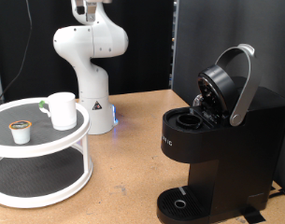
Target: Make a cup of coffee with the keurig machine
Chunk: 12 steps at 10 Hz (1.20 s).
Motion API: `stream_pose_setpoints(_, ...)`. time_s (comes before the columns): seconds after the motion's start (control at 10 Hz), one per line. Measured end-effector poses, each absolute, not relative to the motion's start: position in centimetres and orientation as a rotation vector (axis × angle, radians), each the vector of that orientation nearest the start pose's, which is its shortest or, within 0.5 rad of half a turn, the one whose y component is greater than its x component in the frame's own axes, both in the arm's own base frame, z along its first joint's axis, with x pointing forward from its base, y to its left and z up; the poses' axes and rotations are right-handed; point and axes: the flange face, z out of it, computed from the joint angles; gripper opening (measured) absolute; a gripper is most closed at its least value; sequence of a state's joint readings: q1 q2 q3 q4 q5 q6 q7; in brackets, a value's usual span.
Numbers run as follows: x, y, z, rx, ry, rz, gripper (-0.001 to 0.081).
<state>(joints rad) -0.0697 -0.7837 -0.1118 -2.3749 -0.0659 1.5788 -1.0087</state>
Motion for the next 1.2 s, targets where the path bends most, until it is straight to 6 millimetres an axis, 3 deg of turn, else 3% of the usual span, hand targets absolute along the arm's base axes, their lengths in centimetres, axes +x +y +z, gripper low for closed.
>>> stream_pose_setpoints(0.6,31.1,-15.1,55.2,-2.817,-1.363,0.057,0.0803)
stream_pose_setpoints(1.2,31.4,-15.8,54.4,-2.787,-1.415,0.053,0.0803)
